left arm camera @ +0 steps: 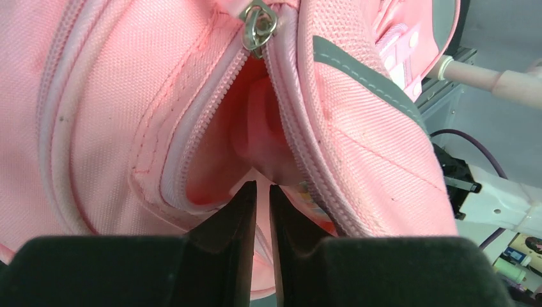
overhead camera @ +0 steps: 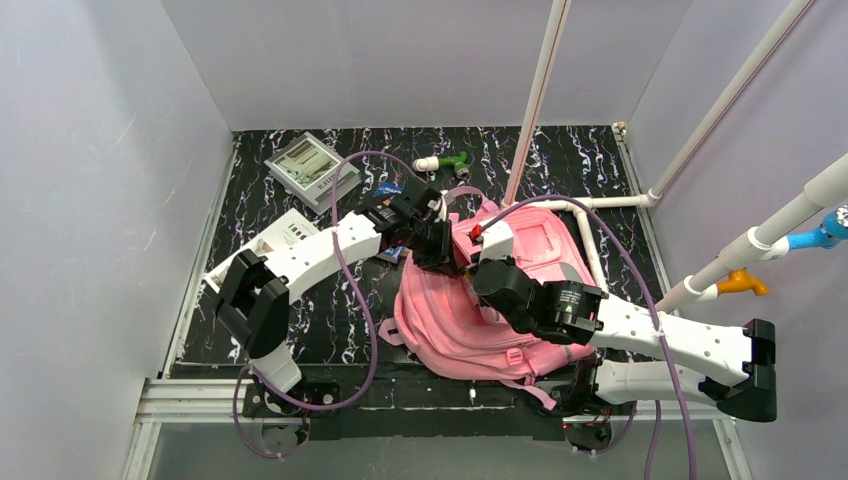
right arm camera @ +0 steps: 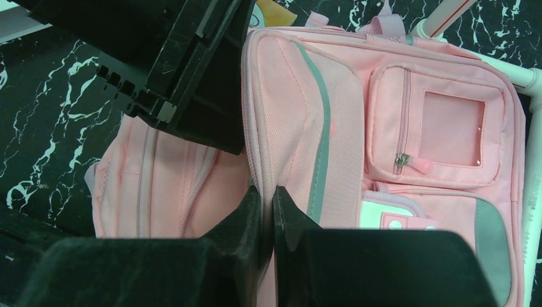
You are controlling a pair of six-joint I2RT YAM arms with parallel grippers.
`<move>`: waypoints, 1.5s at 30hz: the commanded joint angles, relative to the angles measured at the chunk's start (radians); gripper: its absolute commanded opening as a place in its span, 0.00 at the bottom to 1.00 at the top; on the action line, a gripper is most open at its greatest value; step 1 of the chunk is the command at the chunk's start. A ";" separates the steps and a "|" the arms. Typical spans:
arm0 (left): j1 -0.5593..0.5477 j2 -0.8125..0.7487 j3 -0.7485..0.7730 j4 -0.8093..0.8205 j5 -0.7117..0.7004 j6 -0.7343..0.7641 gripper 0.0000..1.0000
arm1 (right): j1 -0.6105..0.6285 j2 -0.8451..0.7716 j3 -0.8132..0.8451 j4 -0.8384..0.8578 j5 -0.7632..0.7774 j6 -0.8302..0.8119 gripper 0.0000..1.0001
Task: Pack the student bag
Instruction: Place the personal item in the student bag, then zip the student bag at the center of the board.
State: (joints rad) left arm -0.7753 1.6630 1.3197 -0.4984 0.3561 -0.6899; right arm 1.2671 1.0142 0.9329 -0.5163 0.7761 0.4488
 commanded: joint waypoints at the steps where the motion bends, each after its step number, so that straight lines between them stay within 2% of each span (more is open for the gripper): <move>1: -0.020 0.005 0.082 0.020 0.020 -0.009 0.13 | 0.005 -0.021 0.061 0.130 0.012 0.014 0.01; 8: -0.019 -0.055 0.006 0.006 -0.008 0.005 0.17 | 0.005 -0.019 0.037 0.142 0.011 0.030 0.01; 15: -0.001 -0.205 -0.037 -0.135 -0.145 0.104 0.27 | 0.005 -0.016 0.030 0.133 0.007 0.031 0.01; 20: 0.064 -0.305 -0.065 -0.150 -0.111 0.128 0.46 | 0.005 -0.011 0.012 0.139 -0.031 0.045 0.01; 23: 0.126 -0.336 -0.065 -0.143 -0.068 0.125 0.52 | 0.005 -0.002 -0.006 0.162 -0.073 0.060 0.01; 27: 0.225 -0.314 -0.042 -0.098 0.062 0.098 0.59 | 0.005 0.023 -0.042 0.175 -0.136 0.086 0.01; 32: 0.246 -0.219 0.004 -0.048 0.159 0.065 0.61 | 0.005 0.073 -0.116 0.198 -0.209 0.112 0.02; 34: 0.245 -0.196 -0.005 -0.019 0.170 0.049 0.62 | 0.005 0.082 -0.143 0.214 -0.235 0.133 0.06; 36: 0.246 -0.178 -0.019 -0.004 0.178 0.038 0.62 | 0.005 0.085 -0.173 0.239 -0.253 0.153 0.17; 39: 0.245 -0.169 -0.038 0.004 0.170 0.040 0.62 | 0.003 0.094 -0.187 0.250 -0.272 0.168 0.27; 45: 0.245 -0.156 -0.040 0.007 0.164 0.055 0.63 | -0.061 0.118 -0.157 0.225 -0.337 0.147 0.62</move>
State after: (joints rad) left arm -0.5274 1.5146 1.2835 -0.5003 0.4927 -0.6464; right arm 1.2545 1.1175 0.7555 -0.2920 0.5098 0.5991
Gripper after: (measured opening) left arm 0.622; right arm 0.541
